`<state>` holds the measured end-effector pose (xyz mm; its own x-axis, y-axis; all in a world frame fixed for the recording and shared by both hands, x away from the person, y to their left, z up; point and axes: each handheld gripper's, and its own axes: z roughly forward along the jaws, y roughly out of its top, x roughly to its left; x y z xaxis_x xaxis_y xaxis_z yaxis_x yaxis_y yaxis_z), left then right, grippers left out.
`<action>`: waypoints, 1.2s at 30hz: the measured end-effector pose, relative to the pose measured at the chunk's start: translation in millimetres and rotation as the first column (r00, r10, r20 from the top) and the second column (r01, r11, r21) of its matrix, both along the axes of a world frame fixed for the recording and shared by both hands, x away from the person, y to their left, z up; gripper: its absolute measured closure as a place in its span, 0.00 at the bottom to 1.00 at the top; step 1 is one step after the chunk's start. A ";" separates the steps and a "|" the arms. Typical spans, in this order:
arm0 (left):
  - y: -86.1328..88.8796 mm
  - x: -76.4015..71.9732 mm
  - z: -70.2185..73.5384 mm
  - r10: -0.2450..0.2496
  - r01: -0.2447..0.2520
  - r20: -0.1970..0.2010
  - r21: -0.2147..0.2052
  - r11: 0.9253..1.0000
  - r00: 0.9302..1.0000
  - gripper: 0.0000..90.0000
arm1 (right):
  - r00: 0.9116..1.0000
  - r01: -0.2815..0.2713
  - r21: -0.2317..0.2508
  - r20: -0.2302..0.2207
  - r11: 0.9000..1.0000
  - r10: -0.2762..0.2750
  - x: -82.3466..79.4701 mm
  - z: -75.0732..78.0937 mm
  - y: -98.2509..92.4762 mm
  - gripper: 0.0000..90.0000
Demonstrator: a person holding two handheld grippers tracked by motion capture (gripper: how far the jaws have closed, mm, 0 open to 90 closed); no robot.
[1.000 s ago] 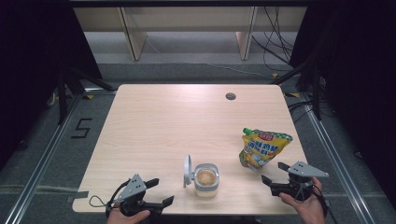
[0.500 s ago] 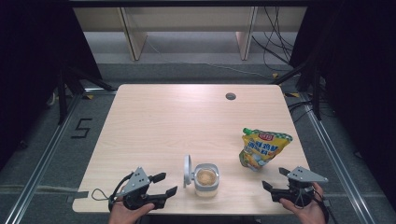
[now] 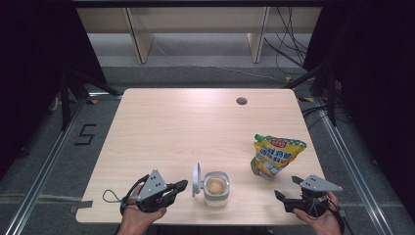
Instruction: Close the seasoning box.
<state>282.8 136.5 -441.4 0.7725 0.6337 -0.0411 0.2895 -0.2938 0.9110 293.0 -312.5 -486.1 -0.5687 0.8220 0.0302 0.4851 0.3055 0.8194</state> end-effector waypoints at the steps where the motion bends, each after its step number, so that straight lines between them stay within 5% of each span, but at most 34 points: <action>1: -1.1 -0.4 0.3 0.004 -0.005 -0.015 -0.018 1.000 1.000 0.99 | 1.000 -0.011 -0.008 0.004 1.000 0.011 0.8 -0.2 -0.4 0.19; 7: -4.7 2.6 4.7 -0.015 0.015 0.000 -0.003 1.000 1.000 0.99 | 1.000 0.005 -0.014 -0.004 1.000 -0.005 -1.6 1.9 -0.3 0.20; 17: -14.1 2.9 8.9 -0.028 0.028 0.003 -0.038 0.999 1.000 0.99 | 1.000 -0.004 -0.014 -0.012 1.000 0.004 -1.8 1.2 1.0 0.20; 28: -19.6 7.1 13.1 -0.067 0.068 0.030 -0.007 0.998 0.997 0.99 | 0.999 0.009 -0.004 -0.039 1.000 -0.009 -4.5 2.6 3.1 0.20; 36: -27.4 7.1 14.1 -0.070 0.070 0.020 -0.008 0.997 0.997 0.99 | 1.000 -0.009 -0.012 -0.020 1.000 0.009 -2.2 1.4 2.9 0.20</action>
